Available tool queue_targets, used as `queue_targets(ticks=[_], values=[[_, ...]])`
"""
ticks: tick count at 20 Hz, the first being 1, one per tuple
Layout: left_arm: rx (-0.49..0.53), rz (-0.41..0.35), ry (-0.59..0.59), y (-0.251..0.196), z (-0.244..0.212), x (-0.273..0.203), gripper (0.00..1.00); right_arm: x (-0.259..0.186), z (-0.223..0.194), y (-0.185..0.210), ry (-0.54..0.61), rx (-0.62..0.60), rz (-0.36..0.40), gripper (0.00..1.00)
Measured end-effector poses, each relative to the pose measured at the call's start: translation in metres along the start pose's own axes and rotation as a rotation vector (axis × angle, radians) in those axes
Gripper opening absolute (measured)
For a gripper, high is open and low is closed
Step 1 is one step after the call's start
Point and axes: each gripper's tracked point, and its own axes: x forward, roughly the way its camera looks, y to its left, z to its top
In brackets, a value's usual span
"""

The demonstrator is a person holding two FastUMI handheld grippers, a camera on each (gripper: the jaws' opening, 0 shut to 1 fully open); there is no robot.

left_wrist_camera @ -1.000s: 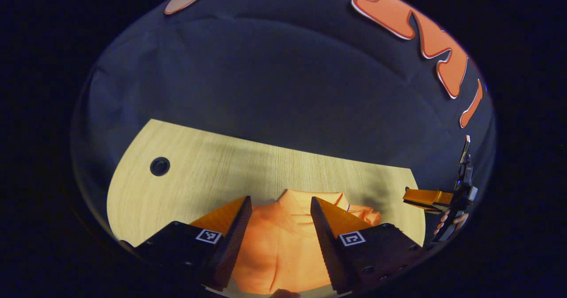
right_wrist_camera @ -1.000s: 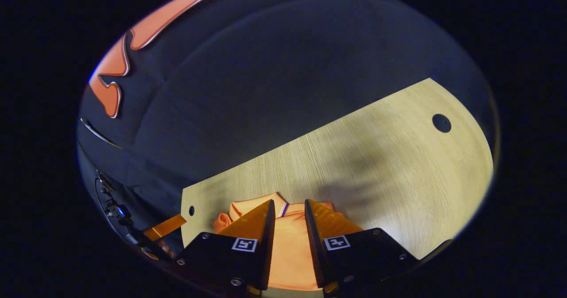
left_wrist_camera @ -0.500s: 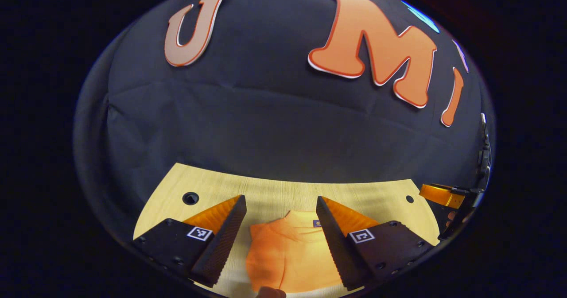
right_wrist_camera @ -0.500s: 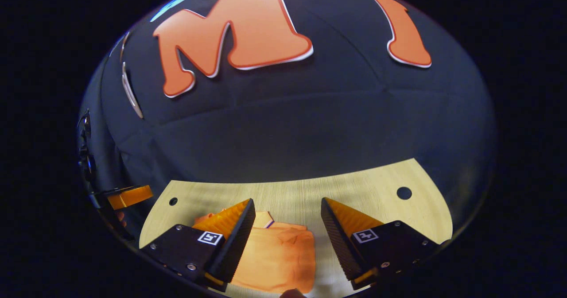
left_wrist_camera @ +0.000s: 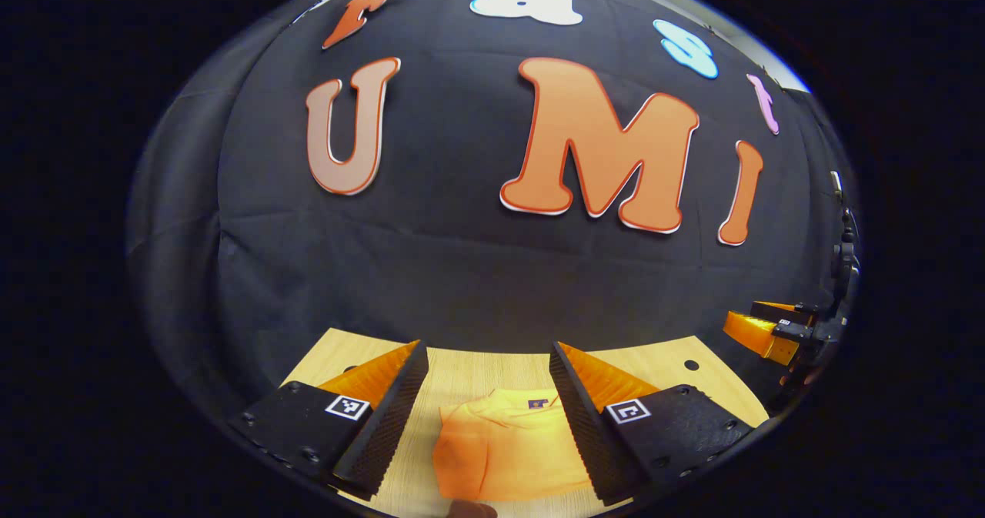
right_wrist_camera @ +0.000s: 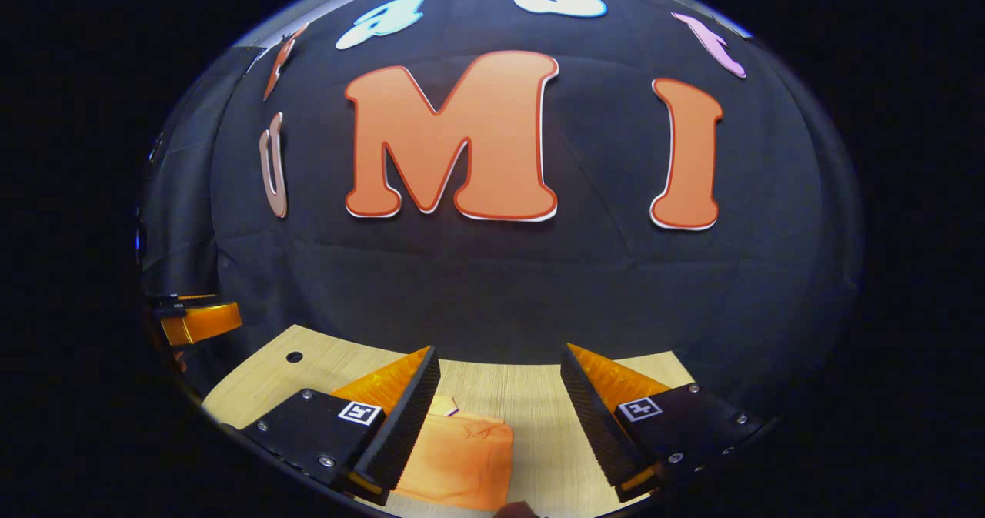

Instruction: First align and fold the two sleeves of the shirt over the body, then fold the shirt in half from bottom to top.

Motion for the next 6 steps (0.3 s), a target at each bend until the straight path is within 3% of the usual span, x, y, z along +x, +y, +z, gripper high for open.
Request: queue_targets(ticks=[6], values=[[0.019, -0.032, -0.111, -0.005, 0.015, -0.073, 0.95, -0.069, 0.018, 0.020, -0.103, -0.030, -0.016, 0.96]])
